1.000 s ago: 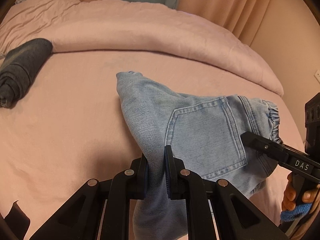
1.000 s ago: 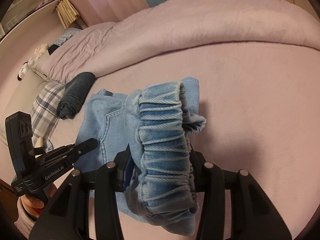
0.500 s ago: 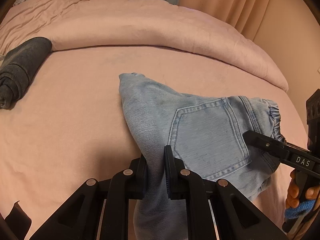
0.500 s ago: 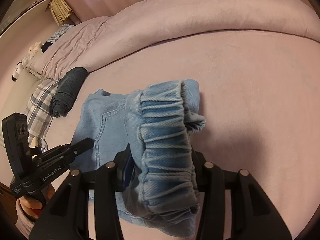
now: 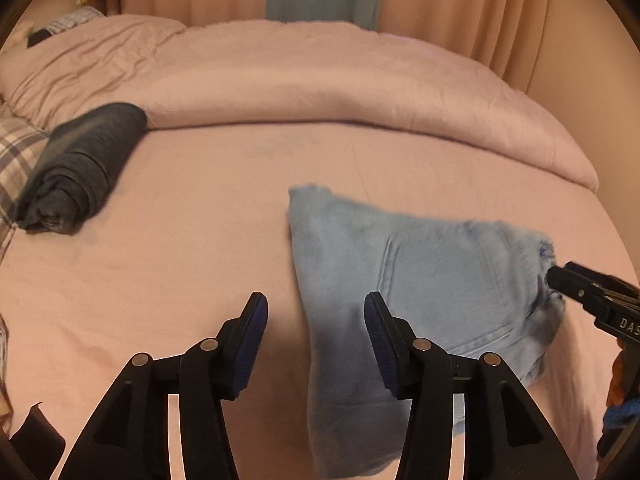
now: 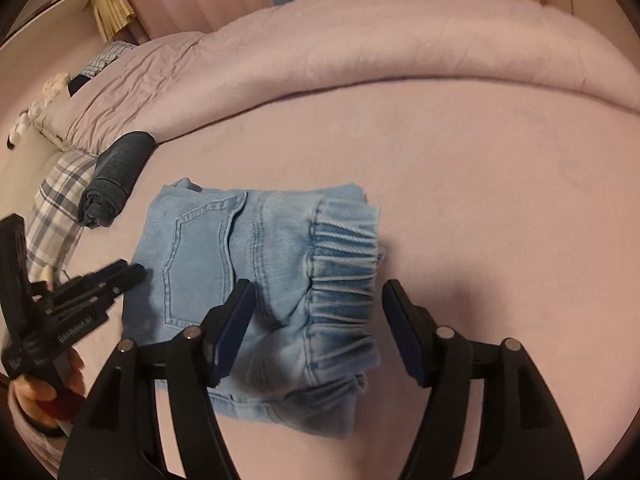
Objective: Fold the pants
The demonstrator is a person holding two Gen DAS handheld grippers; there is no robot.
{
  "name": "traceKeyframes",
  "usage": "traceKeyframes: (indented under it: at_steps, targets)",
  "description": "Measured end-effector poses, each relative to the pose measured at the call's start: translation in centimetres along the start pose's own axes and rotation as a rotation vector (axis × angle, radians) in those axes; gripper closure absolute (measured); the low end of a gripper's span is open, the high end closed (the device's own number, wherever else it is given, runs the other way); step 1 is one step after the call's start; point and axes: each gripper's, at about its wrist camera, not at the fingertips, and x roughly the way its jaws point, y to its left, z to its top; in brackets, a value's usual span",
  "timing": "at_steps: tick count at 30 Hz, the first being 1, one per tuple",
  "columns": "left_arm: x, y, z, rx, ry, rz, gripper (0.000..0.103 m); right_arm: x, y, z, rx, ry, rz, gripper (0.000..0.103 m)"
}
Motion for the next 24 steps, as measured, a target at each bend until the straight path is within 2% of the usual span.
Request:
traceKeyframes:
  at_steps: [2,3,5,7,8,9,11,12,13,14,18,21,24]
  targets:
    - [-0.1,-0.2,0.6,0.005,-0.014,-0.021,0.053,-1.5,0.5,0.4,-0.041,-0.068,-0.103,0.037]
    - [0.0,-0.4,1.0,0.01,-0.02,-0.034,0.053,-2.2,0.8,0.6,-0.055,-0.098,-0.118,0.036]
    - [0.7,-1.2,1.9,0.022,-0.025,-0.063,0.053,-3.2,1.6,0.8,-0.1,-0.142,-0.07,0.039]
    - [2.1,-2.0,2.6,0.029,-0.004,-0.103,0.053,-3.0,2.6,1.1,-0.153,-0.127,0.003,0.053]
    - [3.1,-2.5,2.9,0.03,0.016,-0.112,0.053,-2.4,3.2,1.0,-0.185,-0.105,0.017,0.065]
    - [4.0,-2.8,3.1,0.033,0.034,-0.106,0.053,-1.9,3.6,0.8,-0.21,-0.092,0.013,0.071]
    - [6.5,-3.4,3.1,0.048,0.088,-0.068,0.053,-0.4,4.2,0.2,-0.251,-0.049,-0.016,0.072]
    - [7.8,-3.6,3.0,0.051,0.125,-0.05,0.053,0.4,4.2,-0.2,-0.253,-0.009,-0.012,0.072]
    - [8.7,-3.7,2.7,0.053,0.16,-0.048,0.053,1.9,4.1,-0.9,-0.258,0.074,-0.004,0.072]
    - [9.3,-3.8,2.6,0.062,0.165,-0.043,0.053,2.8,4.0,-1.5,-0.272,0.109,-0.022,0.072]
    - [8.2,-3.9,2.5,0.082,0.141,-0.04,0.053,3.3,4.0,-2.4,-0.326,0.076,-0.04,0.072]
    - [5.9,-3.8,1.5,0.117,0.111,-0.034,0.053,2.0,3.7,-1.4,-0.291,0.082,0.017,0.07]
    - [3.6,-4.4,0.1,0.154,0.089,-0.04,0.053,0.0,3.9,-0.2,-0.272,-0.013,0.085,0.071]
